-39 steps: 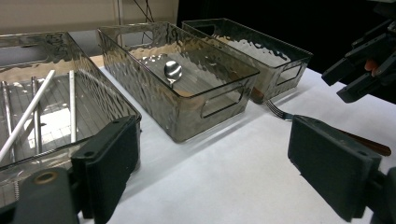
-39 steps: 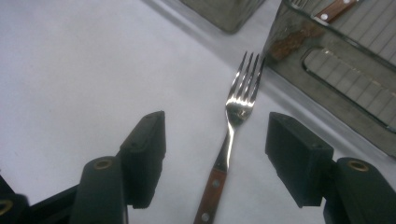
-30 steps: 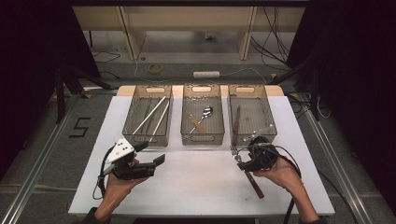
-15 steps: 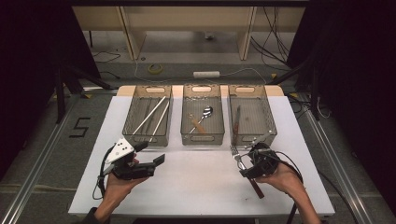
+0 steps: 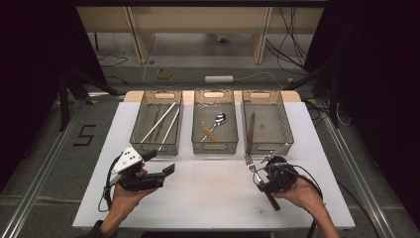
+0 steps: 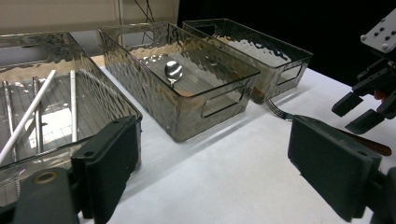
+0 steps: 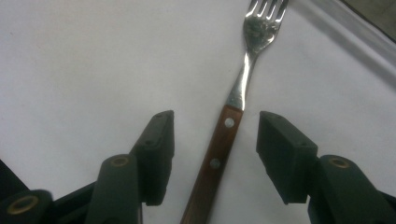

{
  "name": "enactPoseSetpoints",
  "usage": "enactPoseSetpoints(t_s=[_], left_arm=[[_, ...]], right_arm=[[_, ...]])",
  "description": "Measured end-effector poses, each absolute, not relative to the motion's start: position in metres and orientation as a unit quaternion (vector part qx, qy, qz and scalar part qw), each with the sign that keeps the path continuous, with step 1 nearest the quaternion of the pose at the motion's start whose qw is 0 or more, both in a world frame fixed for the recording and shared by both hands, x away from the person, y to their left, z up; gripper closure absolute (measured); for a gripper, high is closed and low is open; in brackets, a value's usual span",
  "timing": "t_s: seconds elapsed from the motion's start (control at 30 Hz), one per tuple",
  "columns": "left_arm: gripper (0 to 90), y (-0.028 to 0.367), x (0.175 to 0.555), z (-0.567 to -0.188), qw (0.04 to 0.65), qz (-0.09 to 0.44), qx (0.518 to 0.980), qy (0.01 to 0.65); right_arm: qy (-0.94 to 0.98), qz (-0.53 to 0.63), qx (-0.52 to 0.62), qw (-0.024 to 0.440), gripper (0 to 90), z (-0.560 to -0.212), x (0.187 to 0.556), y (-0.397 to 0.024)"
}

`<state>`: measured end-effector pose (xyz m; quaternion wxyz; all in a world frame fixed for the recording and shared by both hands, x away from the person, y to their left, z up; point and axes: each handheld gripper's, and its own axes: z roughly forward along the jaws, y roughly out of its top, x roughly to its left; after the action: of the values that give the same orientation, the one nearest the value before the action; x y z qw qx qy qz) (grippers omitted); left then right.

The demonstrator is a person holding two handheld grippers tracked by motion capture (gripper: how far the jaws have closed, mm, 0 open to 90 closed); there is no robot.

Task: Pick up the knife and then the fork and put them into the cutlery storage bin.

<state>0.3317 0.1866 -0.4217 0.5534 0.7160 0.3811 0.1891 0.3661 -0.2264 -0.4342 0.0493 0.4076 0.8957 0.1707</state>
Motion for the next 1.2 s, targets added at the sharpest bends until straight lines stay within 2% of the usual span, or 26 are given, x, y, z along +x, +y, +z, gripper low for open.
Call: enactPoseSetpoints(t_s=[1.2], left_arm=[[15.8, 0.186, 0.331, -0.422, 0.551, 0.189, 0.718, 0.38]], right_arm=[[0.907, 0.116, 0.401, 0.058, 73.7, -0.455, 0.363, -0.227]])
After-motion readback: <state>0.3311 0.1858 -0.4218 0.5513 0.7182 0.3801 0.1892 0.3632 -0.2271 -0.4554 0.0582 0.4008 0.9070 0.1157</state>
